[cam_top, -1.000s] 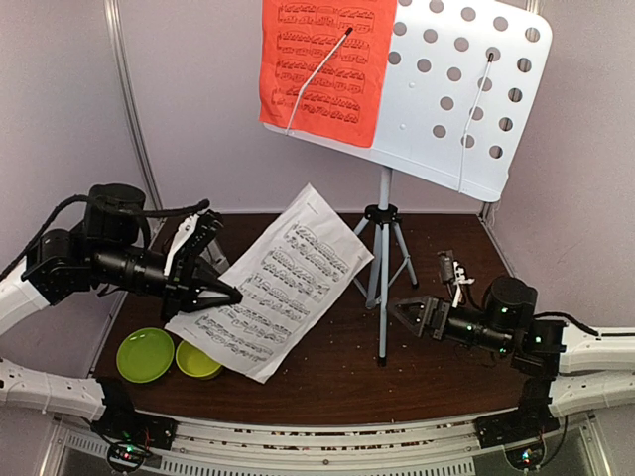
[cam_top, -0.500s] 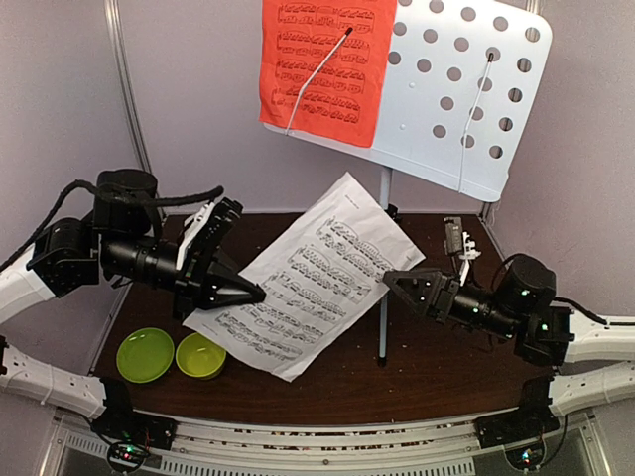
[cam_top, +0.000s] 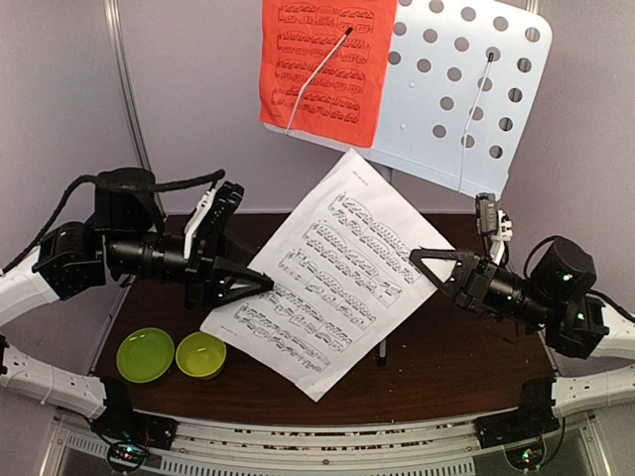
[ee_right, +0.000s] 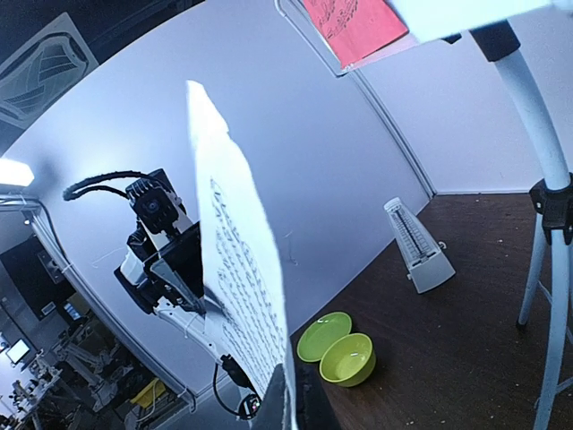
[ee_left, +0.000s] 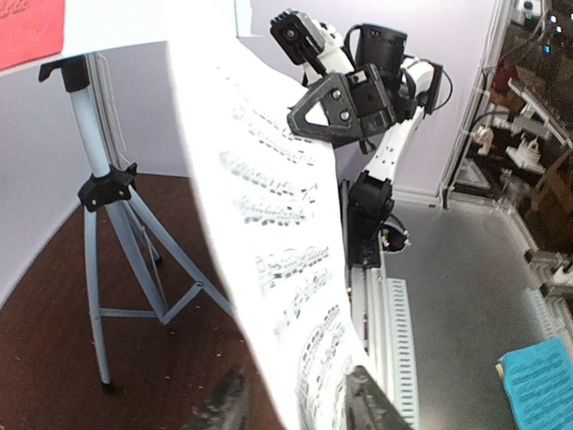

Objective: Set up the instrument practice props

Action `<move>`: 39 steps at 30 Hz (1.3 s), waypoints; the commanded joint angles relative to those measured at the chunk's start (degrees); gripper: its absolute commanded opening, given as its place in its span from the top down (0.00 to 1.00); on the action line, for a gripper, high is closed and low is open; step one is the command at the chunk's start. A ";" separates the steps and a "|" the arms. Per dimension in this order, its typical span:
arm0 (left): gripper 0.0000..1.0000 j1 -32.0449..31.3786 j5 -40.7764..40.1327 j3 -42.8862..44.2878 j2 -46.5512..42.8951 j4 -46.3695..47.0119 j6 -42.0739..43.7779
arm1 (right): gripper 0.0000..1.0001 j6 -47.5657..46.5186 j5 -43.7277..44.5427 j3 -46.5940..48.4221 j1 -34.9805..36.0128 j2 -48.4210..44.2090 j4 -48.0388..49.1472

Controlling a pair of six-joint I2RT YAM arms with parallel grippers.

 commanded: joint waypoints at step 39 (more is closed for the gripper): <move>1.00 1.15 -7.75 36.89 16.81 -1.55 3.84 | 0.64 -14.55 18.04 40.22 6.43 5.45 -32.40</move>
